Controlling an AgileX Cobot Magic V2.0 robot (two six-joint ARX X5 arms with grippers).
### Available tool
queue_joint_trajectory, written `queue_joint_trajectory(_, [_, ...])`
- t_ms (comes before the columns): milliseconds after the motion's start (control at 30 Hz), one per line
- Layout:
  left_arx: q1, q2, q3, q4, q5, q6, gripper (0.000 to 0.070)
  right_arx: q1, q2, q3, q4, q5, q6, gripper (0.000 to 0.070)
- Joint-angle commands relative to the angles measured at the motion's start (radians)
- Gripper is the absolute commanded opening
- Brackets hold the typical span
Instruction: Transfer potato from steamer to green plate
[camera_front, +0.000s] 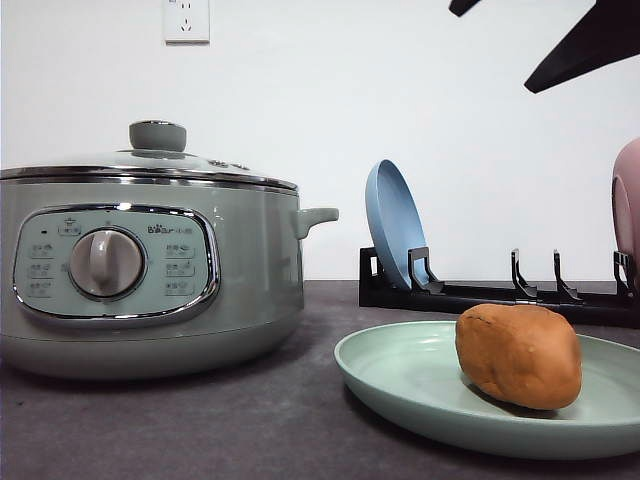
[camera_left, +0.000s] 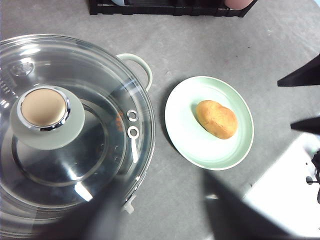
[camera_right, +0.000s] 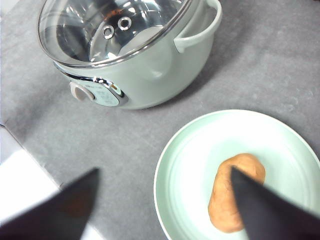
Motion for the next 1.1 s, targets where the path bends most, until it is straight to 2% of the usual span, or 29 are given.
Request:
queue_joint_trajectory(0, [-0.005,0.005,0.023,0.005,0.005,-0.001,0.0009,0.005,0.003,0.013,0.001,-0.001,-0.011,0.0098])
queue_joint_trajectory(33, [-0.005,0.005,0.023,0.004,0.005,0.000,0.0000,0.005,0.003,0.013,0.000,-0.001,-0.011,0.0034])
queue_joint_trajectory(67, [-0.005,0.005,0.023,0.004,0.005,0.001,0.0000,0.005,0.003,0.013,0.001,-0.001,-0.011,0.0000])
queue_joint_trajectory(900, [-0.005,0.005,0.023,0.007,0.005,0.000,0.0000,0.005,0.003,0.013,0.035,-0.001,-0.011,0.0000])
queue_joint_trajectory(967, [-0.005,-0.001,0.023,0.008,0.004,0.011,0.0000,0.005,0.003,0.013,0.035,-0.001,-0.011,0.0000])
queue_joint_trajectory(1067, [0.020,-0.030,0.022,0.047,-0.005,0.093,0.0000,0.005,0.003,0.013,0.035,-0.001,-0.011,0.0000])
